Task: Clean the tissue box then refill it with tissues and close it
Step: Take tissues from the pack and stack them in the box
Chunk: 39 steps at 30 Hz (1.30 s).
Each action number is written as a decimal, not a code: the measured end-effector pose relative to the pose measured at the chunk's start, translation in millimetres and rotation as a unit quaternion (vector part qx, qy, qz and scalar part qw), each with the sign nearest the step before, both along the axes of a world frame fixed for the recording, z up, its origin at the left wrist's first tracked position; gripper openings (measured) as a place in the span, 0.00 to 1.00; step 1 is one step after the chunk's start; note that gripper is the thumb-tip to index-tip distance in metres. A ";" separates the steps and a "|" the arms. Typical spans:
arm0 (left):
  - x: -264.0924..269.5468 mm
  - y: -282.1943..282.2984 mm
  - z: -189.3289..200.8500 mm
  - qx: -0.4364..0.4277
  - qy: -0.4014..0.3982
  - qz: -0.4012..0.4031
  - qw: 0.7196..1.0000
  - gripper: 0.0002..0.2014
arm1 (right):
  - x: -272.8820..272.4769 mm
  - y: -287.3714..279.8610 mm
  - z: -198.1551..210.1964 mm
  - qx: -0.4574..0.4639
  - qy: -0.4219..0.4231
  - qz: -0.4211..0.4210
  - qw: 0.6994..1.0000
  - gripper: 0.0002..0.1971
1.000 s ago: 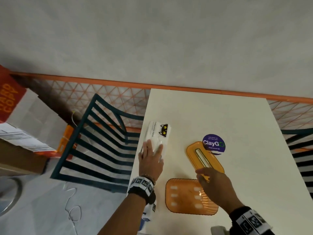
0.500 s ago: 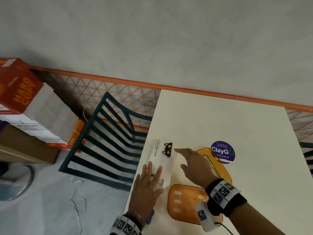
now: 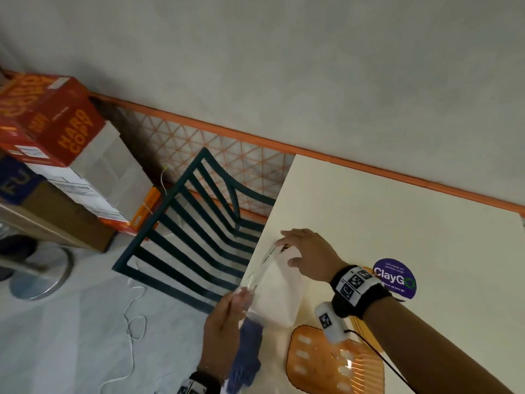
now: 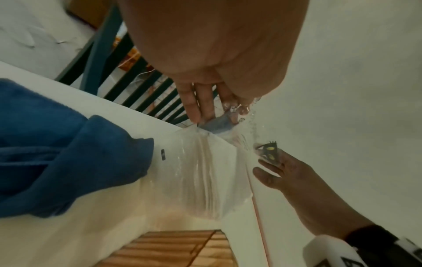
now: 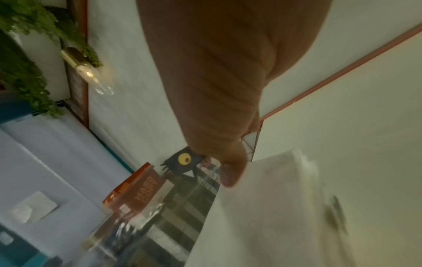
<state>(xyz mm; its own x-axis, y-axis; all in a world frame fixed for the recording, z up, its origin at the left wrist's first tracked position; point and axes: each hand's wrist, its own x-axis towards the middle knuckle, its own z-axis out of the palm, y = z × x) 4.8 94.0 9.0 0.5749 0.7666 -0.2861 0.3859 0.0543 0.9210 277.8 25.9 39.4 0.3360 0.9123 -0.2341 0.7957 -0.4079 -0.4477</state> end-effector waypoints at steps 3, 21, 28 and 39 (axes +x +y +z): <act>0.7 9.9 -13.4 -0.030 0.009 0.015 0.999 0.19 | 14.9 22.7 -4.4 0.035 0.076 -0.056 0.995 0.22; 24.7 39.5 -61.6 -0.342 0.120 0.221 0.906 0.10 | 17.6 86.6 -37.7 -0.089 0.022 -0.155 0.984 0.19; 16.1 43.8 -61.4 0.002 0.306 0.059 0.950 0.16 | 23.6 71.1 -31.4 -0.022 0.013 -0.212 0.977 0.26; 51.3 6.4 -16.4 0.223 0.177 -0.125 0.950 0.24 | 4.9 -24.4 -24.7 -0.021 0.118 -0.182 0.976 0.20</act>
